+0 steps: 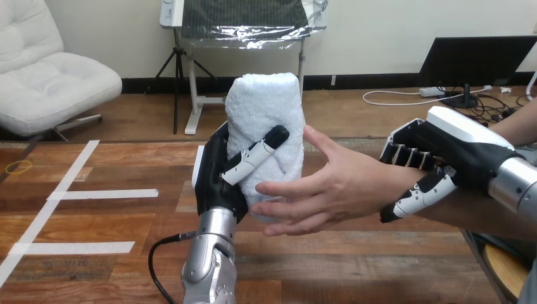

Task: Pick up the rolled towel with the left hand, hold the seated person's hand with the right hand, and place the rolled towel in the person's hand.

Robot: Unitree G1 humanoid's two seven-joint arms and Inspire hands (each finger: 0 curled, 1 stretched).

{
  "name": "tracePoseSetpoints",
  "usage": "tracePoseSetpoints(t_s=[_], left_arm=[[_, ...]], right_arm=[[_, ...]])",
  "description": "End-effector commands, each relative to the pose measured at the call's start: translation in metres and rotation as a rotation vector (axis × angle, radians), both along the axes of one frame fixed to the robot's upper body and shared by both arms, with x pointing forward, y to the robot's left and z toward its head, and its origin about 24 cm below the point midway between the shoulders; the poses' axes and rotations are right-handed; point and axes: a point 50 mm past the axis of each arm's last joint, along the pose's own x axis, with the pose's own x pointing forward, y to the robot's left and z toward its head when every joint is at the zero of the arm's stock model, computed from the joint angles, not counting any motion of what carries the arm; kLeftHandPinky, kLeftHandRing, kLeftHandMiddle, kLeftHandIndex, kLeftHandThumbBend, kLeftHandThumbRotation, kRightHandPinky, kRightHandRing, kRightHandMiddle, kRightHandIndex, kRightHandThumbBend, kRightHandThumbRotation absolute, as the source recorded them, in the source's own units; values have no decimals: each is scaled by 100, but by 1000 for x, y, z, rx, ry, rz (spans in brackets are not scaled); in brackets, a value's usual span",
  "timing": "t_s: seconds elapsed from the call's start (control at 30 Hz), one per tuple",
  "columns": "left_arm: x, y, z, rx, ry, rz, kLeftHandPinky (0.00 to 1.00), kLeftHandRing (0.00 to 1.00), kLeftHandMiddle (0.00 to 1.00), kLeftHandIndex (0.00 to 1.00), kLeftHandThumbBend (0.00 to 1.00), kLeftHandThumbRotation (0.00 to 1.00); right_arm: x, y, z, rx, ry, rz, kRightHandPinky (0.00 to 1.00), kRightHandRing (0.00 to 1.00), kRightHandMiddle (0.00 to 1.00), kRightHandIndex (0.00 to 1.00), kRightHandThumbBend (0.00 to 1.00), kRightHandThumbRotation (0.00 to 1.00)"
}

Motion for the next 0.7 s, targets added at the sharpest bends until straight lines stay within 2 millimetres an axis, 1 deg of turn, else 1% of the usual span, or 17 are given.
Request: tracePoseSetpoints(t_s=[0.0, 0.67], left_arm=[[10, -115, 97, -202, -270, -221, 27, 32, 38, 41, 78, 0], [6, -130, 108, -155, -302, -301, 26, 32, 38, 41, 82, 0]], right_arm=[[11, 21, 33, 21, -128, 64, 36, 42, 46, 49, 93, 15], [8, 15, 30, 29, -111, 41, 37, 42, 46, 48, 92, 14]])
